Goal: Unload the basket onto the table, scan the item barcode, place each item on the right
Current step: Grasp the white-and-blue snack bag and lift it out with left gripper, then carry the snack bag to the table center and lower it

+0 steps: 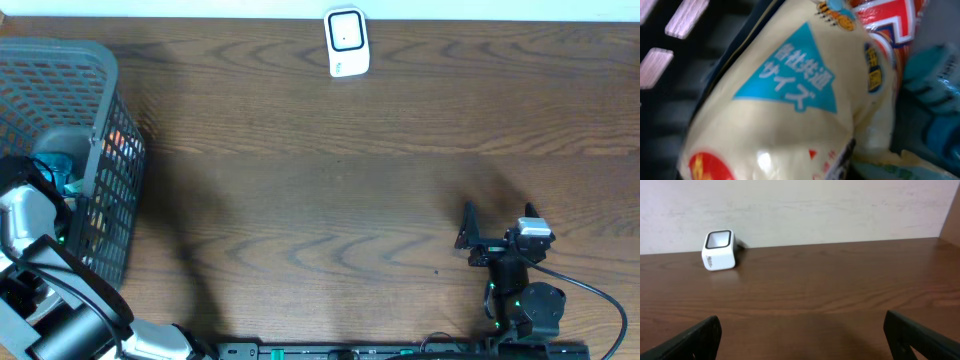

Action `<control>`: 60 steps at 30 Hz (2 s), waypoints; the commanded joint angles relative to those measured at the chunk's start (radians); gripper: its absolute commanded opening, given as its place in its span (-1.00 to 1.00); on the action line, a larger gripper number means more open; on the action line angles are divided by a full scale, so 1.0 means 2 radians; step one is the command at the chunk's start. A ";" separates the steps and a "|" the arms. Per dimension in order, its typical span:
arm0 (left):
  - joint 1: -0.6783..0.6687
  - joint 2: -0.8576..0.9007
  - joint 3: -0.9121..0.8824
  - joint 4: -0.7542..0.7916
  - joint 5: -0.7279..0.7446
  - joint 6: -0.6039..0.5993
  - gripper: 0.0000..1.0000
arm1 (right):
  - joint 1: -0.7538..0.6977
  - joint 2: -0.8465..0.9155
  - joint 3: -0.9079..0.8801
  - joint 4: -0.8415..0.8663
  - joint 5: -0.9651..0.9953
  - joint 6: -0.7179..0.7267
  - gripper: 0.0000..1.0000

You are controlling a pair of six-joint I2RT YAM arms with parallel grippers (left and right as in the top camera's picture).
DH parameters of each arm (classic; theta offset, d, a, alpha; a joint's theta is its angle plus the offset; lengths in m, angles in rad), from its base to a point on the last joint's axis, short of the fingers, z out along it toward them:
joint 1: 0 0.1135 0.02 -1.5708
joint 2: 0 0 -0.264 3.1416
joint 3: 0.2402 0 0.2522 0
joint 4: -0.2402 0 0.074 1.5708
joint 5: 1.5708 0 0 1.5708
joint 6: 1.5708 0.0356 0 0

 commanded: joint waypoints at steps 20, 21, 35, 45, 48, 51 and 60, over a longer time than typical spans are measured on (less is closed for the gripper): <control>0.002 -0.304 0.164 -0.009 0.138 0.155 -0.85 | 0.005 0.000 -0.001 -0.002 0.002 -0.006 0.99; 0.001 -0.327 0.164 -0.002 0.142 0.142 -0.85 | 0.005 0.000 -0.001 -0.002 0.002 -0.006 0.98; -0.214 -0.426 0.160 0.041 0.372 0.119 -0.85 | 0.005 0.000 -0.001 -0.002 0.002 -0.006 0.99; -0.531 -0.306 0.160 0.042 0.214 0.273 -0.84 | 0.005 0.000 -0.001 -0.002 0.002 -0.006 0.99; -0.601 -0.236 0.160 0.043 0.151 0.297 -0.84 | 0.005 0.000 -0.001 -0.002 0.002 -0.006 0.98; -0.642 -0.162 0.160 0.049 0.100 0.307 -0.84 | 0.005 0.000 -0.001 -0.002 0.002 -0.006 0.98; -0.684 0.028 0.160 0.102 0.091 0.302 -0.84 | 0.005 0.000 -0.001 -0.002 0.002 -0.006 0.99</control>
